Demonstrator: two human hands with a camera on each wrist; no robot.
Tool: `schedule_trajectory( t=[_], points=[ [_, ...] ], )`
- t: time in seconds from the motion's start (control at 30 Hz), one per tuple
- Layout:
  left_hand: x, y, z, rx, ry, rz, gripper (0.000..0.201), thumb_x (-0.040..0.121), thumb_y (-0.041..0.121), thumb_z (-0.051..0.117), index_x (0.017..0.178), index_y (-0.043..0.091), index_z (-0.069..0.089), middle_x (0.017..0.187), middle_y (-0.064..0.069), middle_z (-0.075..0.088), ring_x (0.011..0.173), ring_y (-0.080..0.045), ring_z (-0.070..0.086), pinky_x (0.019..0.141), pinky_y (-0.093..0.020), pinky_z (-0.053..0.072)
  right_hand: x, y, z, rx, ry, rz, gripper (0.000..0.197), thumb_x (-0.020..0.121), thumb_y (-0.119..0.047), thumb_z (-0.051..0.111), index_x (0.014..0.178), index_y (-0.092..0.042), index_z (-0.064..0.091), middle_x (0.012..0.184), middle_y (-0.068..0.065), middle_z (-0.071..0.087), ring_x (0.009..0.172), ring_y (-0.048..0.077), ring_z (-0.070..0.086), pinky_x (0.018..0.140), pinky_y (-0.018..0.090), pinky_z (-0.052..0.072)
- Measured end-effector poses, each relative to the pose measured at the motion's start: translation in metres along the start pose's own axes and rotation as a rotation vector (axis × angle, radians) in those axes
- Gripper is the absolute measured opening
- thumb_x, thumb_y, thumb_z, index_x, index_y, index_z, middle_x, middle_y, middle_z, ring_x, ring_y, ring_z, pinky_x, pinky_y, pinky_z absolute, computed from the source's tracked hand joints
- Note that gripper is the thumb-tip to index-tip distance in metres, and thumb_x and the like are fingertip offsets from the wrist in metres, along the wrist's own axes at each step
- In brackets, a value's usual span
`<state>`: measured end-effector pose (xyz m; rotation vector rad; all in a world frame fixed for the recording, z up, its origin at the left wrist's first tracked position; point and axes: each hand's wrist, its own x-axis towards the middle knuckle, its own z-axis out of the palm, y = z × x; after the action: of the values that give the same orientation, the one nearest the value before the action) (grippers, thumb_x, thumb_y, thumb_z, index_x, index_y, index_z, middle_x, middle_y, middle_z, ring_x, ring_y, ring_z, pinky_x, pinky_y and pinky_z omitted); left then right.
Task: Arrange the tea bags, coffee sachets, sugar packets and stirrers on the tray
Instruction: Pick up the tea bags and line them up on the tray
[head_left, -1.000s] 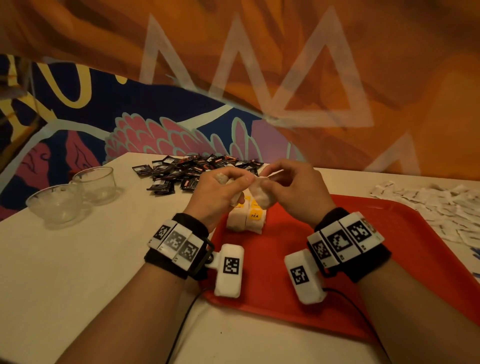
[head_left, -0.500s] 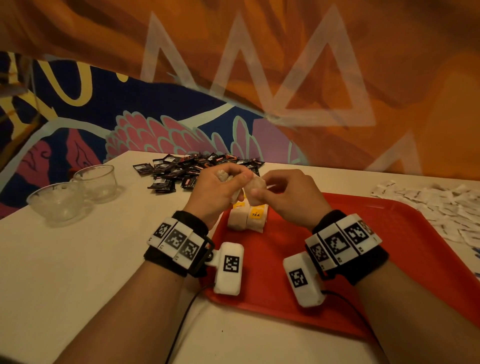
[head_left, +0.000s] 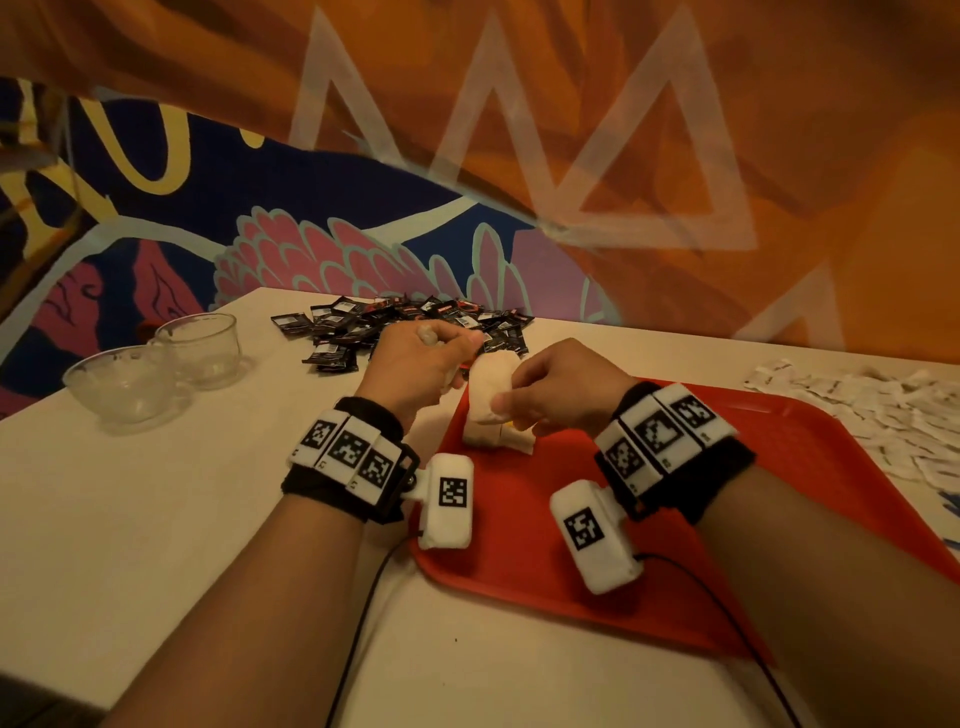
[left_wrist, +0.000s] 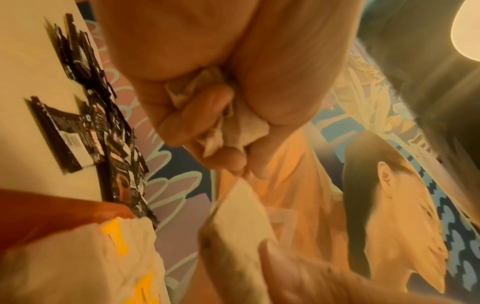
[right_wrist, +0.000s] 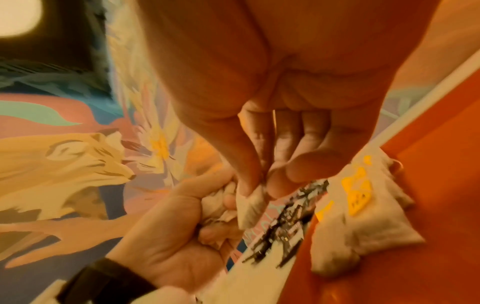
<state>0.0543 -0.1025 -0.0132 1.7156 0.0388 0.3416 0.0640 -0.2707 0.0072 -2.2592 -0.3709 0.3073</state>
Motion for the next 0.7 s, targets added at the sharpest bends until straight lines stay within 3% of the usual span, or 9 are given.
schedule_trajectory(
  t=[0.1, 0.17, 0.23, 0.3, 0.47, 0.63, 0.7],
  points=[
    [0.008, -0.008, -0.011, -0.052, 0.111, -0.089, 0.011, 0.094, 0.024, 0.069, 0.09, 0.014, 0.069, 0.064, 0.0, 0.059, 0.052, -0.009, 0.054, 0.039, -0.017, 0.037, 0.009, -0.005, 0.009, -0.009, -0.063, 0.111, 0.023, 0.082, -0.015, 0.079, 0.062, -0.012, 0.067, 0.064, 0.007, 0.07, 0.085, 0.026, 0.072, 0.087, 0.041, 0.057],
    [0.012, -0.013, -0.016, -0.12, 0.135, -0.159, 0.012, 0.093, 0.026, 0.07, 0.091, 0.014, 0.068, 0.068, 0.0, 0.059, 0.056, -0.01, 0.054, 0.038, -0.018, 0.034, 0.011, -0.007, 0.017, -0.019, -0.097, 0.184, 0.013, 0.085, -0.011, 0.076, 0.074, -0.006, 0.07, 0.062, 0.005, 0.068, 0.078, 0.021, 0.069, 0.088, 0.038, 0.057],
    [0.013, -0.016, -0.018, -0.15, 0.139, -0.191, 0.012, 0.093, 0.026, 0.07, 0.091, 0.015, 0.067, 0.068, -0.001, 0.06, 0.057, -0.011, 0.053, 0.038, -0.019, 0.034, 0.012, -0.007, 0.024, -0.063, -0.101, 0.233, 0.013, 0.087, -0.013, 0.074, 0.088, 0.0, 0.073, 0.073, 0.007, 0.073, 0.076, 0.017, 0.068, 0.091, 0.037, 0.057],
    [0.014, -0.018, -0.019, -0.155, 0.138, -0.213, 0.013, 0.093, 0.027, 0.069, 0.095, 0.015, 0.067, 0.071, -0.002, 0.06, 0.059, -0.011, 0.054, 0.038, -0.018, 0.034, 0.016, -0.005, 0.03, -0.085, -0.081, 0.263, 0.015, 0.086, -0.015, 0.075, 0.087, 0.0, 0.073, 0.082, 0.009, 0.076, 0.073, 0.016, 0.068, 0.092, 0.039, 0.057],
    [0.015, -0.019, -0.02, -0.178, 0.124, -0.244, 0.019, 0.094, 0.027, 0.069, 0.104, 0.012, 0.067, 0.077, -0.003, 0.061, 0.06, -0.01, 0.054, 0.039, -0.019, 0.034, 0.026, -0.007, 0.035, -0.213, -0.062, 0.295, 0.017, 0.085, -0.023, 0.077, 0.086, -0.006, 0.075, 0.083, 0.004, 0.077, 0.087, 0.018, 0.073, 0.095, 0.039, 0.055],
    [0.014, -0.02, -0.019, -0.203, 0.106, -0.262, 0.02, 0.094, 0.027, 0.069, 0.105, 0.01, 0.067, 0.076, -0.003, 0.06, 0.055, -0.009, 0.052, 0.039, -0.018, 0.034, 0.037, -0.006, 0.041, -0.412, -0.063, 0.27, 0.042, 0.075, -0.038, 0.083, 0.102, -0.008, 0.072, 0.098, 0.007, 0.075, 0.097, 0.022, 0.07, 0.093, 0.04, 0.056],
    [0.014, -0.019, -0.019, -0.208, 0.1, -0.267, 0.017, 0.094, 0.026, 0.069, 0.102, 0.011, 0.067, 0.076, -0.003, 0.06, 0.055, -0.008, 0.052, 0.039, -0.018, 0.033, 0.039, -0.006, 0.043, -0.524, -0.068, 0.258, 0.043, 0.075, -0.042, 0.082, 0.103, -0.01, 0.074, 0.1, 0.004, 0.074, 0.098, 0.02, 0.07, 0.091, 0.037, 0.056]
  ],
)
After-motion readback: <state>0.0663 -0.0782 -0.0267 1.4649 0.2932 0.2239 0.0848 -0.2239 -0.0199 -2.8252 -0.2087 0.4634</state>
